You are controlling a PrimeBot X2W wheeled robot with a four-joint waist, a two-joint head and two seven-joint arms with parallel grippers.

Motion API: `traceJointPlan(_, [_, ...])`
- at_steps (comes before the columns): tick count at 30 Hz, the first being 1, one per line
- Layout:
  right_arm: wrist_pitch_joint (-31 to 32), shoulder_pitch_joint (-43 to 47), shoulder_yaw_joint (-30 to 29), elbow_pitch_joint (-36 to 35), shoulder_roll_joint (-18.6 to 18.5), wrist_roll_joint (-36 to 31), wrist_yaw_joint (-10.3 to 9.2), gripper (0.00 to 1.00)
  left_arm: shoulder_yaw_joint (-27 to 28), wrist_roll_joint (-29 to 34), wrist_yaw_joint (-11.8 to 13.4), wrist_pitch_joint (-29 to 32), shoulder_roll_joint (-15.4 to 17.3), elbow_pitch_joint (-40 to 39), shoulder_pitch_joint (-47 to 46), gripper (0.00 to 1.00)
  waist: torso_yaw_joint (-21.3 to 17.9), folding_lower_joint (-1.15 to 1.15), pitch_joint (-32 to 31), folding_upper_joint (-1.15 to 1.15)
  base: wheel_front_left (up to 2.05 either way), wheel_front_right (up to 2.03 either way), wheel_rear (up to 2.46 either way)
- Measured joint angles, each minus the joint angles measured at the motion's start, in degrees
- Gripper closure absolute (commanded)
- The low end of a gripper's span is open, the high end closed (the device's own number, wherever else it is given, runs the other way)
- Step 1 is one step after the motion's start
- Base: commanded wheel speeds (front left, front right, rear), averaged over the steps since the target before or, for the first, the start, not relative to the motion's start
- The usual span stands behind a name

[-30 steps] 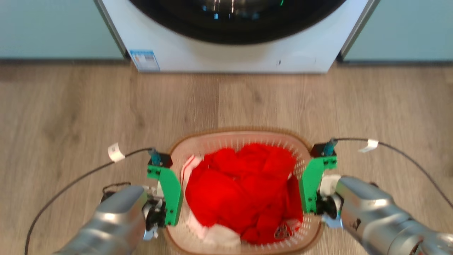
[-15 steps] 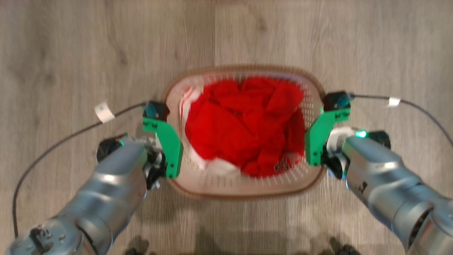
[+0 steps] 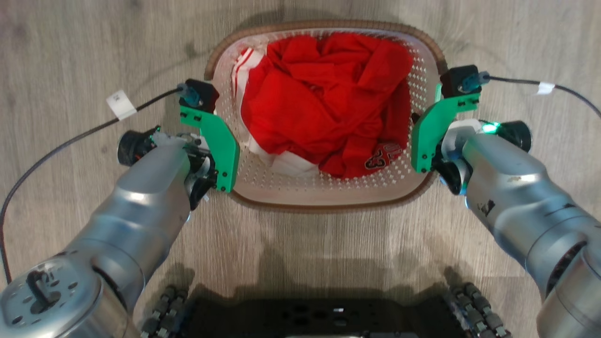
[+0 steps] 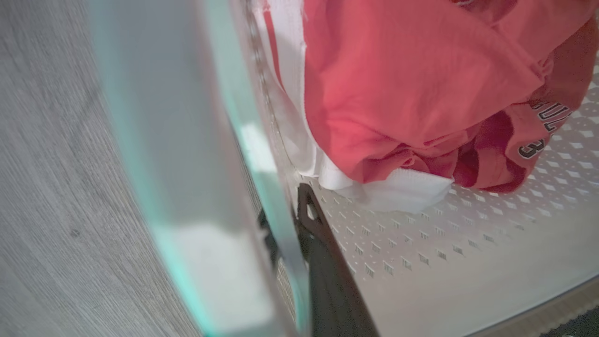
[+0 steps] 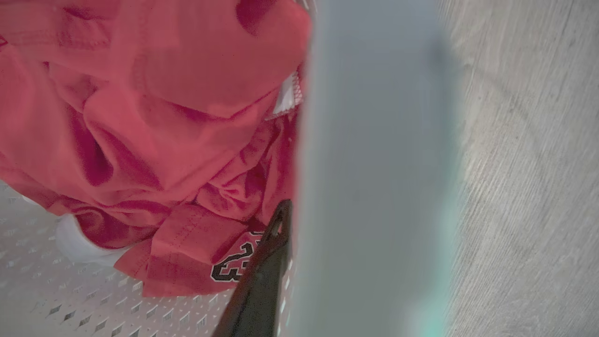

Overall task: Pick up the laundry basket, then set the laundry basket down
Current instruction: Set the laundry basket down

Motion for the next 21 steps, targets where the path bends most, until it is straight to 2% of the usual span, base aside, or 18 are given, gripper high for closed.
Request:
traceJointPlan(9, [-0.29, -1.99, -0.25, 0.62, 0.18, -0.08, 0.0, 1.0, 0.02, 1.46, 0.0, -0.51, 0.01, 0.0, -2.35, 1.0, 0.46, 0.0, 4.44, 0.0, 0.0, 0.0, 0.0])
traceJointPlan(21, [-0.71, -3.59, -0.24, 1.21, 0.16, -0.09, 0.0, 1.0, 0.03, 1.49, 0.01, -1.08, 0.02, -0.08, -3.75, 1.0, 0.8, -0.01, 7.34, 0.0, 0.0, 0.0, 0.0])
